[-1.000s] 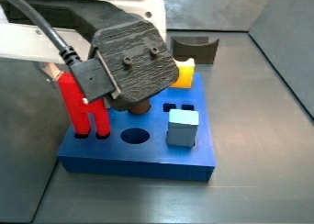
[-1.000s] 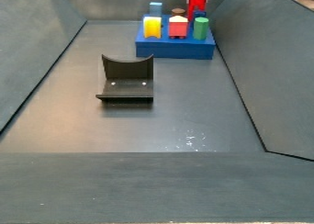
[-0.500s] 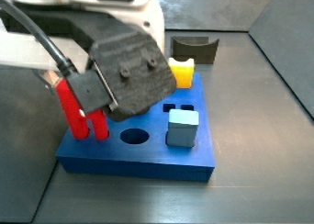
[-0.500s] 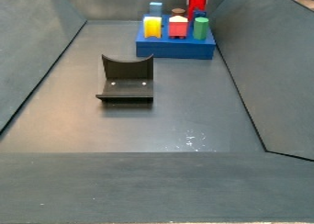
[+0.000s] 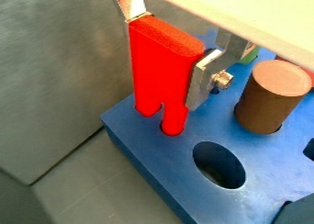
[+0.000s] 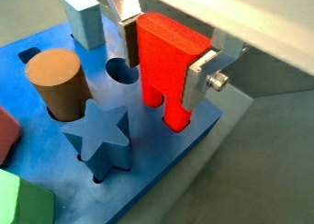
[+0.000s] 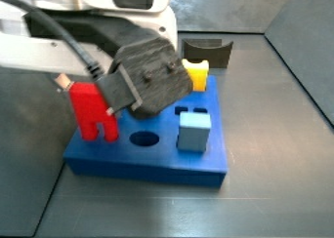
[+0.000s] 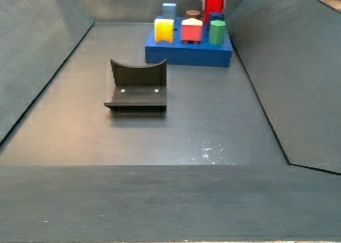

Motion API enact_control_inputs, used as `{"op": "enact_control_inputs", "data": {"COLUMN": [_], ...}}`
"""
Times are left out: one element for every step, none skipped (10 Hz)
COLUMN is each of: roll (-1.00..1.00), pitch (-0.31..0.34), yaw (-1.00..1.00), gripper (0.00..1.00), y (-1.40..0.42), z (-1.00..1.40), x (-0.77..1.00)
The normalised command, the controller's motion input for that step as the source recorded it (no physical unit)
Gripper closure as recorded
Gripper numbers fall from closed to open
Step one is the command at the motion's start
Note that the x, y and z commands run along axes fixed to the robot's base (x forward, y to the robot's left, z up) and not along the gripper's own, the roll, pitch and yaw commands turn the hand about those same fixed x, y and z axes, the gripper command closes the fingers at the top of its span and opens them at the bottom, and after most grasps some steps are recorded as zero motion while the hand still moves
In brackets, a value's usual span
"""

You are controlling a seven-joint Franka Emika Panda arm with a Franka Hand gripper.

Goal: Pick up the square-circle object. Move up. Move to above the board. Insert the square-circle object.
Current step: Insert the square-circle object.

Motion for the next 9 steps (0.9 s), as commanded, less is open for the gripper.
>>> {"op": "enact_control_inputs", "data": {"roll": [0.04, 0.13, 0.0, -0.06, -0.14, -0.07, 0.03, 0.13, 0.18], "pitch": [0.0, -0.037, -0.091, -0.07, -0.071, -0.041, -0.027, -0.063, -0.093], "yaw": [0.0, 0.0, 0.0, 0.07, 0.03, 0.0, 0.0, 0.0, 0.0], "gripper": [1.0, 1.0, 1.0, 1.0, 1.0, 1.0, 1.0, 1.0, 1.0], "y": [0.0, -0.09, 0.0, 0.28, 0.38, 0.23, 0.0, -0.05, -0.08], "z": [-0.14, -0.4, -0.41, -0.13, -0.02, -0.05, -0.25, -0.58, -0.79], "x": [0.0, 0.0, 0.19, 0.38, 0.38, 0.28, 0.08, 0.0, 0.0]}}
